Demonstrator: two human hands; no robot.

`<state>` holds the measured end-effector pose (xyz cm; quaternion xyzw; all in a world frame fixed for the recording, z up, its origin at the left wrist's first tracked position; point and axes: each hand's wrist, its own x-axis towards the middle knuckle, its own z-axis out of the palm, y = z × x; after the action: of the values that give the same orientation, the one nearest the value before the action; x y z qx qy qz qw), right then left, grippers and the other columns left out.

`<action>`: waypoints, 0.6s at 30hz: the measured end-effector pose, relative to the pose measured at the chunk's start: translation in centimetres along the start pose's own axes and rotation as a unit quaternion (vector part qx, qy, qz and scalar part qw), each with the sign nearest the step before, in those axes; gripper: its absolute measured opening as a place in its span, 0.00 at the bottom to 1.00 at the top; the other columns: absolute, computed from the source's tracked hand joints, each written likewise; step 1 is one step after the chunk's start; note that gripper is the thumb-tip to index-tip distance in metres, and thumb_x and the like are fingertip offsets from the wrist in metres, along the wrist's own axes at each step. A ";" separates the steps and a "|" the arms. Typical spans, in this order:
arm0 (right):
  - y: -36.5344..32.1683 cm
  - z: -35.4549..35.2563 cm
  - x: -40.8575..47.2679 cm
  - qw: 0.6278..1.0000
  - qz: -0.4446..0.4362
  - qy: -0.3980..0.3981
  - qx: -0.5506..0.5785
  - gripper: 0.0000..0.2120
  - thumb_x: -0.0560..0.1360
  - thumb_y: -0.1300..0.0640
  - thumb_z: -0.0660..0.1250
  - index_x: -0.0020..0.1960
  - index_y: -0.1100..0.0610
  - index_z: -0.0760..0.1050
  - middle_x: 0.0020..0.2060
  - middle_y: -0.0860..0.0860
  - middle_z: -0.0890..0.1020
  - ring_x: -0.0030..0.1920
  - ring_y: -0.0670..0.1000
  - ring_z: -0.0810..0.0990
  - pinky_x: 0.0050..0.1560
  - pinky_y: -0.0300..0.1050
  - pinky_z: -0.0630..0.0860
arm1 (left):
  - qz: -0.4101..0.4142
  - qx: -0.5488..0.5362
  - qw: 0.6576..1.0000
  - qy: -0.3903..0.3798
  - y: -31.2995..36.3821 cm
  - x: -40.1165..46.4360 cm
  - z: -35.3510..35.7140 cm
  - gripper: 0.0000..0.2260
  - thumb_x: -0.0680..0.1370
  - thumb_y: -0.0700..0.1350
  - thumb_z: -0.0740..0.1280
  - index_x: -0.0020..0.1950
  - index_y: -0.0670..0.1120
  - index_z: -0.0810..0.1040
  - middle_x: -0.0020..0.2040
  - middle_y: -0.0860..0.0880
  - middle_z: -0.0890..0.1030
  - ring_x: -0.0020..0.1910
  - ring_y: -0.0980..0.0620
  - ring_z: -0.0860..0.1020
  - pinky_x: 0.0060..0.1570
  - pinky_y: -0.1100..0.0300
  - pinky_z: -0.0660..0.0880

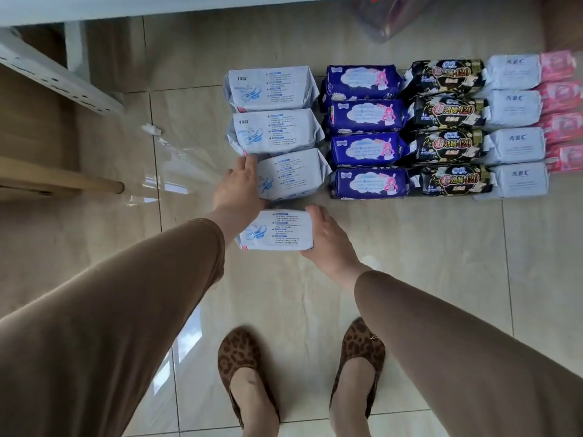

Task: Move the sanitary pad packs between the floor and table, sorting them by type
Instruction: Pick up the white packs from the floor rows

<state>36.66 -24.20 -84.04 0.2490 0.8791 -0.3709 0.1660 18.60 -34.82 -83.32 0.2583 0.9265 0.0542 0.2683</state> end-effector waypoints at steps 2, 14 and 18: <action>-0.3 -1.2 -1.2 1.000 -0.002 -0.017 0.018 0.25 0.71 0.60 0.74 0.63 0.58 0.66 0.61 0.54 0.73 0.58 0.55 0.77 0.48 0.52 0.78 | 0.002 -0.003 1.000 -0.013 -0.2 -1.2 -1.1 0.37 0.70 0.49 0.77 0.72 0.47 0.61 0.63 0.47 0.70 0.57 0.42 0.74 0.49 0.48 0.75; -13.1 -23.8 -15.2 0.990 0.011 -0.088 0.110 0.35 0.61 0.46 0.80 0.60 0.42 0.62 0.52 0.40 0.79 0.43 0.44 0.80 0.41 0.35 0.74 | -0.007 -0.062 0.998 0.019 1.5 -15.6 -25.0 0.33 0.65 0.58 0.77 0.66 0.52 0.68 0.55 0.50 0.74 0.49 0.45 0.77 0.40 0.56 0.72; -21.5 -34.6 -20.3 0.985 -0.020 -0.057 0.160 0.36 0.60 0.41 0.81 0.61 0.33 0.65 0.54 0.32 0.79 0.52 0.33 0.78 0.47 0.29 0.72 | 0.033 -0.099 0.993 0.061 3.5 -20.9 -38.5 0.32 0.63 0.59 0.77 0.63 0.56 0.68 0.51 0.54 0.71 0.48 0.48 0.77 0.42 0.55 0.74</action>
<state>37.54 -18.09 -38.91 0.2328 0.8027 -0.5232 0.1663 15.08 -40.92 -39.98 0.2570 0.9223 0.1697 0.2337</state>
